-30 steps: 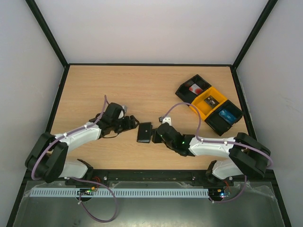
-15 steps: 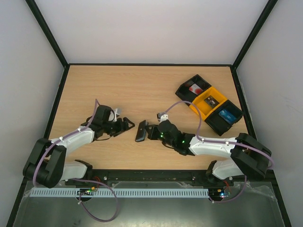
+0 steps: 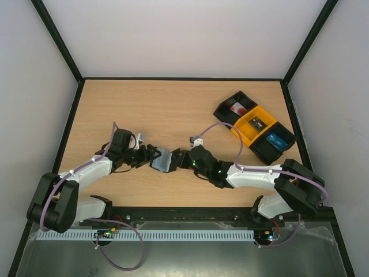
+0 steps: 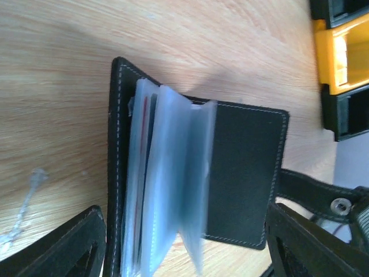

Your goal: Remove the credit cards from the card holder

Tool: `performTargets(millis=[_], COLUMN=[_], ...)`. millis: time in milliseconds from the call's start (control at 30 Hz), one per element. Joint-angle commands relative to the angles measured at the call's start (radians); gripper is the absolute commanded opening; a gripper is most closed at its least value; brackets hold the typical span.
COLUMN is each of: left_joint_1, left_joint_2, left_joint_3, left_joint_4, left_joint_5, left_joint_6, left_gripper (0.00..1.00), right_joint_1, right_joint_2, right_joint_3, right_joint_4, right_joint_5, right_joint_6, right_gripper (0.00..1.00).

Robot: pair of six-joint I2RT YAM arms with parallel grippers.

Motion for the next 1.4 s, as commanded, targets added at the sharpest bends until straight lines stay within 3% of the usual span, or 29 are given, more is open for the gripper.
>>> performTargets(millis=[0,367,533,800,900,1067,1200,1367], left_joint_1=[0.006,0.006,0.002,-0.014,-0.014,-0.015,-0.014,-0.005], left_joint_2=[0.018,-0.013,-0.034,-0.001,0.018,0.038,0.050,0.061], left_joint_3=[0.025,0.040,-0.003,-0.012,-0.025,-0.030,-0.066,-0.067], left_joint_4=[-0.093,-0.130,0.036,0.129,0.159,0.166,0.259,0.229], left_joint_5=[-0.088,-0.151,0.037,0.079,0.080,0.080,0.104,0.096], left_joint_6=[0.050,0.049,-0.015,-0.046,-0.069,-0.086,-0.121,-0.104], left_gripper=[0.75,0.67,0.80,0.88,0.89,0.86,0.79,0.77], right_joint_1=[-0.002,-0.008,-0.014,-0.028,-0.028,-0.027,-0.027,-0.026], right_joint_2=[-0.032,-0.120,-0.111,-0.098,-0.102,-0.163,-0.224,-0.162], right_joint_3=[-0.035,-0.202,-0.224,-0.208,-0.156,-0.042,-0.011,0.036], right_joint_4=[-0.094,-0.171,-0.145,-0.146,-0.255,-0.424,-0.380,-0.276], right_joint_5=[0.125,0.282,0.293,0.284,0.302,0.202,0.077,-0.005], right_joint_6=[0.015,0.002,-0.013,-0.056,-0.063,-0.092,-0.113,-0.106], right_gripper=[0.02,0.02,0.02,0.02,0.15,0.28,0.31,0.31])
